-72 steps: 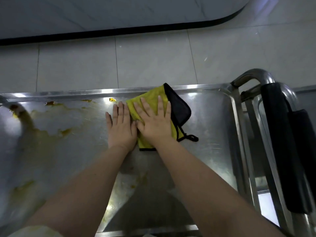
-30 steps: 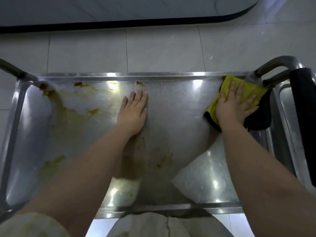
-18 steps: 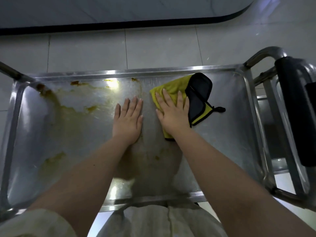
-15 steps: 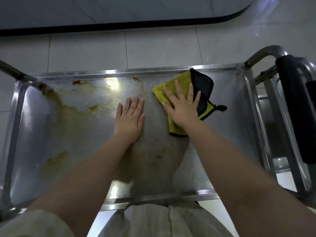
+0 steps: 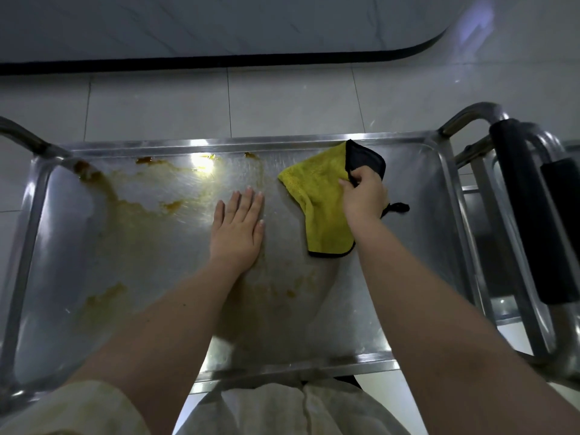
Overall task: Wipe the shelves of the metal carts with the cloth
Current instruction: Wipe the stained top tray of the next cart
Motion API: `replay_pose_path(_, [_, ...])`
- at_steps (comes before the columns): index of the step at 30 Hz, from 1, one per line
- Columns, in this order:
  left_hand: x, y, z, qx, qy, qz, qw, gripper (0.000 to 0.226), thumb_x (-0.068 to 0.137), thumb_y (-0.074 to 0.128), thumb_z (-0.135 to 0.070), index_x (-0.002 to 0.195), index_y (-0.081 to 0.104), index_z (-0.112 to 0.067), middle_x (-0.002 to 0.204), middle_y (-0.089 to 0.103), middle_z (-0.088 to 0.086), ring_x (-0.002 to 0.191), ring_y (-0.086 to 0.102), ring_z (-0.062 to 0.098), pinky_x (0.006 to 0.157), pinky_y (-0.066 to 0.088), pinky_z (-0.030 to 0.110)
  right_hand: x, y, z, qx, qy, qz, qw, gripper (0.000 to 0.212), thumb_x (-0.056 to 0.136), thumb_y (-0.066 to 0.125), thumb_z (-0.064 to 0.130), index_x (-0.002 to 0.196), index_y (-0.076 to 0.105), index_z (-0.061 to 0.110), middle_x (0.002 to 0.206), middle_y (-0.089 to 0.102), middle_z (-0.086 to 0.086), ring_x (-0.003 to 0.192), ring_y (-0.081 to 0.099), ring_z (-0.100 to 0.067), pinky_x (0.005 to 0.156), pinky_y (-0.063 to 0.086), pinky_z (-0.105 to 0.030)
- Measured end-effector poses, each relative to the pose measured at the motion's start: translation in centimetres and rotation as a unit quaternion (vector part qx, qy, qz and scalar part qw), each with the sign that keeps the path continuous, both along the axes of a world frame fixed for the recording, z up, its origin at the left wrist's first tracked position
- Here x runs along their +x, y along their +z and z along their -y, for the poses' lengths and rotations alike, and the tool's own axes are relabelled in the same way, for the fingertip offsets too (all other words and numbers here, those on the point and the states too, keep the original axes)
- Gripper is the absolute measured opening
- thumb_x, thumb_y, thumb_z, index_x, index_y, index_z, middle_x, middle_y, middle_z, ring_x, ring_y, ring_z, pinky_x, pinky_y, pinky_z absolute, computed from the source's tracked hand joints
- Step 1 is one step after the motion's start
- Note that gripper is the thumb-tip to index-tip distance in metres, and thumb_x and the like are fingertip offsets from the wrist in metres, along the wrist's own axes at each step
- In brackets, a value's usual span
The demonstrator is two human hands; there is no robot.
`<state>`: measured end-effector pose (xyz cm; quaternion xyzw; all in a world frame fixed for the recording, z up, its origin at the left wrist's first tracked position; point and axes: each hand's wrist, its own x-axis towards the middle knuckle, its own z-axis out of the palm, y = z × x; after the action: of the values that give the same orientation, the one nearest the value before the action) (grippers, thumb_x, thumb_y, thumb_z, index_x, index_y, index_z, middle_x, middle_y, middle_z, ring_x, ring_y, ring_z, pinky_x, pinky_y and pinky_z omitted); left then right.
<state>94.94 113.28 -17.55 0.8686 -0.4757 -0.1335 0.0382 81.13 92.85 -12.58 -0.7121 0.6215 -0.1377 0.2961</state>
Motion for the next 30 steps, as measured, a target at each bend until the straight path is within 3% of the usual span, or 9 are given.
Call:
replay_pose_path(5, [-0.2, 0.0, 0.0, -0.003, 0.001, 0.003, 1.0, 0.056, 0.102, 0.012, -0.04, 0.156, 0.003, -0.026, 0.163, -0.001, -0.004, 0.15, -0.005, 0.019, 0.12, -0.005, 0.044, 0.3, 3.0, 5.3, -0.047, 0.073, 0.084, 0.993, 0.019, 0.096, 0.058, 0.019, 0.113, 0.063, 0.013, 0.109, 0.06, -0.001, 0.103, 0.058, -0.022, 0.082, 0.039, -0.024])
replay_pose_path(7, [-0.2, 0.1, 0.0, -0.006, 0.003, 0.002, 1.0, 0.058, 0.099, 0.011, -0.042, 0.156, 0.004, -0.027, 0.163, 0.001, -0.004, 0.15, -0.004, 0.019, 0.12, -0.004, 0.044, 1.3, 2.9, 6.5, -0.098, 0.08, -0.004, 0.992, 0.037, 0.098, 0.053, 0.031, 0.133, 0.054, 0.021, 0.138, 0.047, -0.009, 0.125, 0.046, -0.031, 0.1, 0.038, -0.036])
replay_pose_path(9, [-0.1, 0.1, 0.0, -0.009, 0.004, 0.0, 1.0, 0.059, 0.099, 0.01, -0.042, 0.156, 0.005, -0.027, 0.163, 0.002, -0.005, 0.15, -0.004, 0.018, 0.12, -0.003, 0.044, 2.1, 1.7, 5.5, -0.085, 0.163, -0.145, 0.972, 0.058, 0.097, 0.04, 0.055, 0.15, 0.025, 0.04, 0.162, 0.01, -0.006, 0.145, 0.012, -0.042, 0.115, 0.015, -0.057])
replay_pose_path(12, [-0.2, 0.0, 0.0, -0.009, 0.005, 0.003, 1.0, 0.059, 0.098, 0.009, -0.043, 0.155, 0.004, -0.028, 0.163, 0.001, -0.005, 0.15, -0.004, 0.018, 0.12, -0.005, 0.043, 2.2, -1.6, 1.6, -0.021, 0.328, -0.264, 0.907, 0.073, 0.086, 0.018, 0.08, 0.147, -0.011, 0.053, 0.161, -0.019, 0.011, 0.143, -0.021, -0.046, 0.106, -0.013, -0.07])
replay_pose_path(16, [-0.4, -0.2, 0.2, -0.002, 0.008, 0.012, 1.0, 0.062, 0.096, 0.005, -0.043, 0.155, 0.005, -0.026, 0.163, 0.0, -0.005, 0.15, -0.003, 0.018, 0.12, -0.004, 0.044, 2.6, -3.4, -2.6, -0.024, 0.317, -0.248, 0.915, 0.073, 0.085, 0.014, 0.079, 0.148, -0.01, 0.051, 0.162, -0.015, 0.013, 0.144, -0.014, -0.047, 0.108, -0.011, -0.07])
replay_pose_path(22, [-0.3, -0.8, 0.0, 0.007, 0.011, 0.018, 1.0, 0.059, 0.1, 0.013, -0.036, 0.155, -0.004, -0.025, 0.163, -0.008, -0.005, 0.148, -0.015, 0.013, 0.12, -0.01, 0.041, -2.2, -3.5, -10.4, -0.127, 0.451, -0.226, 0.854, 0.065, 0.091, 0.024, 0.071, 0.151, 0.014, 0.047, 0.162, 0.015, 0.007, 0.144, 0.013, -0.047, 0.112, 0.006, -0.068])
replay_pose_path(25, [-0.2, -0.7, 0.0, 0.005, 0.007, 0.018, 1.0, 0.058, 0.101, 0.013, -0.036, 0.155, -0.004, -0.025, 0.163, -0.008, -0.005, 0.149, -0.012, 0.015, 0.12, -0.008, 0.042, -6.0, -3.5, -11.5, -0.166, 0.481, -0.213, 0.834, 0.063, 0.093, 0.028, 0.069, 0.151, 0.018, 0.046, 0.162, 0.019, 0.007, 0.146, 0.008, -0.045, 0.112, 0.008, -0.069])
replay_pose_path(27, [-0.2, -0.6, 0.0, 0.004, 0.008, 0.016, 1.0, 0.057, 0.1, 0.011, -0.037, 0.155, -0.003, -0.026, 0.163, -0.007, -0.005, 0.149, -0.01, 0.015, 0.12, -0.007, 0.043, -6.5, -2.9, -11.8, -0.166, 0.472, -0.2, 0.842, 0.064, 0.093, 0.028, 0.069, 0.152, 0.016, 0.046, 0.163, 0.013, 0.006, 0.146, -0.003, -0.046, 0.11, 0.0, -0.072])
replay_pose_path(30, [-0.4, -0.5, 0.3, 0.008, 0.014, 0.016, 1.0, 0.058, 0.1, 0.013, -0.038, 0.155, -0.003, -0.027, 0.163, -0.006, -0.005, 0.149, -0.009, 0.016, 0.12, -0.008, 0.043, -4.3, -2.1, -12.1, -0.065, 0.344, -0.19, 0.917, 0.069, 0.09, 0.017, 0.073, 0.15, -0.007, 0.049, 0.163, -0.017, 0.001, 0.14, -0.027, -0.047, 0.106, -0.022, -0.066])
